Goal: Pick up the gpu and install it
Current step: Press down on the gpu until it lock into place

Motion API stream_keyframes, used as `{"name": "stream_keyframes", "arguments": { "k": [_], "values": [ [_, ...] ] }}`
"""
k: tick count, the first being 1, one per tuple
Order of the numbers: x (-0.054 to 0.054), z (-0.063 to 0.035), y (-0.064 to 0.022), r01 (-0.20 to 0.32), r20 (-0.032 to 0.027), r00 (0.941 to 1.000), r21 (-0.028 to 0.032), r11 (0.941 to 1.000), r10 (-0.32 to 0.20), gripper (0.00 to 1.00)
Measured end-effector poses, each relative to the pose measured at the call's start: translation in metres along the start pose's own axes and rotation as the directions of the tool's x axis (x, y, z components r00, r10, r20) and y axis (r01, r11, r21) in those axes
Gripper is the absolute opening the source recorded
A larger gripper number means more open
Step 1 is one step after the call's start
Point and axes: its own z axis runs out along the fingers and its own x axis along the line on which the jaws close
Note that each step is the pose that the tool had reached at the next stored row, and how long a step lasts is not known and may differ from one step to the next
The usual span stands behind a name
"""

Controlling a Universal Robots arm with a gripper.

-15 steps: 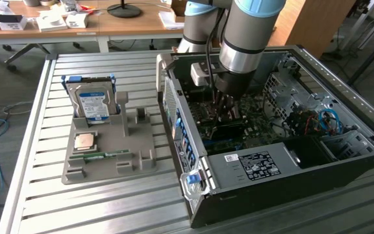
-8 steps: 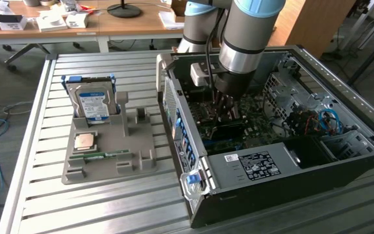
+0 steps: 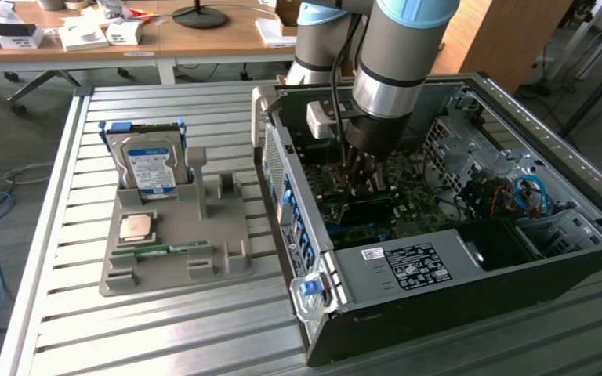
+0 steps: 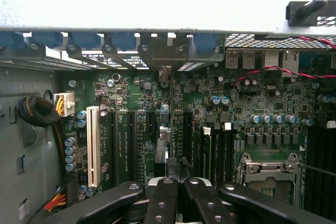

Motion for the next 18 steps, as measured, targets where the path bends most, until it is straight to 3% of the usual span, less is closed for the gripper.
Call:
{"name": "stream_keyframes", "arguments": {
  "k": [18],
  "values": [
    [-0.0001, 0.0013, 0.0013, 0.000, 0.0002, 1.0000, 0.0001, 1.0000, 0.000, 0.11]
  ]
}}
